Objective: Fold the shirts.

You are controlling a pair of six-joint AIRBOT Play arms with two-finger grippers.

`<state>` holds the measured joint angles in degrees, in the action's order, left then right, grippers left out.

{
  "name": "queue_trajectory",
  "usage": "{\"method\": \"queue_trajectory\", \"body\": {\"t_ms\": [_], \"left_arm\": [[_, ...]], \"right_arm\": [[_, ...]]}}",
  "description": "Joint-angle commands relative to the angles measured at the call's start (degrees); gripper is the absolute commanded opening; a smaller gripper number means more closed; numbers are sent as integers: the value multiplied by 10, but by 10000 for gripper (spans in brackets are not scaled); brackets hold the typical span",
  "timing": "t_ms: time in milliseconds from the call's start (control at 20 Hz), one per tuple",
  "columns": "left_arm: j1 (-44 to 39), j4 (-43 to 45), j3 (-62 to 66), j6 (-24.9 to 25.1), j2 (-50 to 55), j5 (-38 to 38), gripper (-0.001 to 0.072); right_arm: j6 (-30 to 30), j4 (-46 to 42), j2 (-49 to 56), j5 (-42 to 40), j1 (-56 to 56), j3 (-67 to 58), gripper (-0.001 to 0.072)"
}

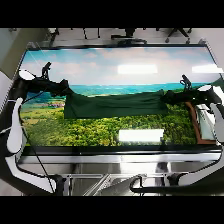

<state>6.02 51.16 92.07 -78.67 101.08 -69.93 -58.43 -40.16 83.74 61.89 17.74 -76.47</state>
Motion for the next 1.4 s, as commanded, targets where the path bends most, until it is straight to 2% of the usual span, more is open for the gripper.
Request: {"method": "queue_trajectory", "body": {"t_ms": [0, 50, 100, 150, 200, 300, 400, 600, 700, 750, 850, 900, 1100, 1200, 1350], "left_arm": [[-9, -2, 88, -6, 100, -3, 452], [-9, -2, 113, -16, 118, -15, 615], [-4, -2, 137, -20, 129, -26, 612], [3, -2, 162, -20, 135, -43, 612], [8, -1, 183, -20, 136, -61, 612], [19, -1, 220, -34, 136, -104, 612], [26, -2, 249, -49, 135, -146, 612], [17, -3, 231, -53, 116, -151, 611], [3, -3, 223, -52, 112, -152, 587], [-5, -4, 223, -52, 111, -151, 484], [-31, -3, 222, -52, 112, -146, 215], [-50, -2, 222, -52, 112, -138, 19], [-156, 3, 222, -47, 129, -76, 17], [-210, 2, 222, -47, 161, -45, 17], [-294, -36, 223, -50, 221, 25, 17]], "right_arm": [[45, 16, 24, -25, 2, -13, 254], [52, 5, 17, -24, 4, -24, 256], [52, -16, 10, -23, 9, -40, 309], [51, -39, 6, -24, 9, -54, 445], [43, -70, 5, -25, 9, -69, 516], [19, -108, 8, -24, 8, -75, 528], [15, -96, 23, -6, 6, -75, 531], [16, -91, 62, 30, -10, -75, 529], [27, -75, 78, 25, -21, -75, 493], [42, -51, 84, 26, -25, -75, 365], [76, 3, 90, 27, -30, -75, 21], [77, 26, 86, 30, -31, -76, 20], [68, 31, 42, 105, -20, -107, 19], [38, 32, 9, 160, -10, -130, 20], [18, 34, -46, 242, 1, -169, 20]]}}
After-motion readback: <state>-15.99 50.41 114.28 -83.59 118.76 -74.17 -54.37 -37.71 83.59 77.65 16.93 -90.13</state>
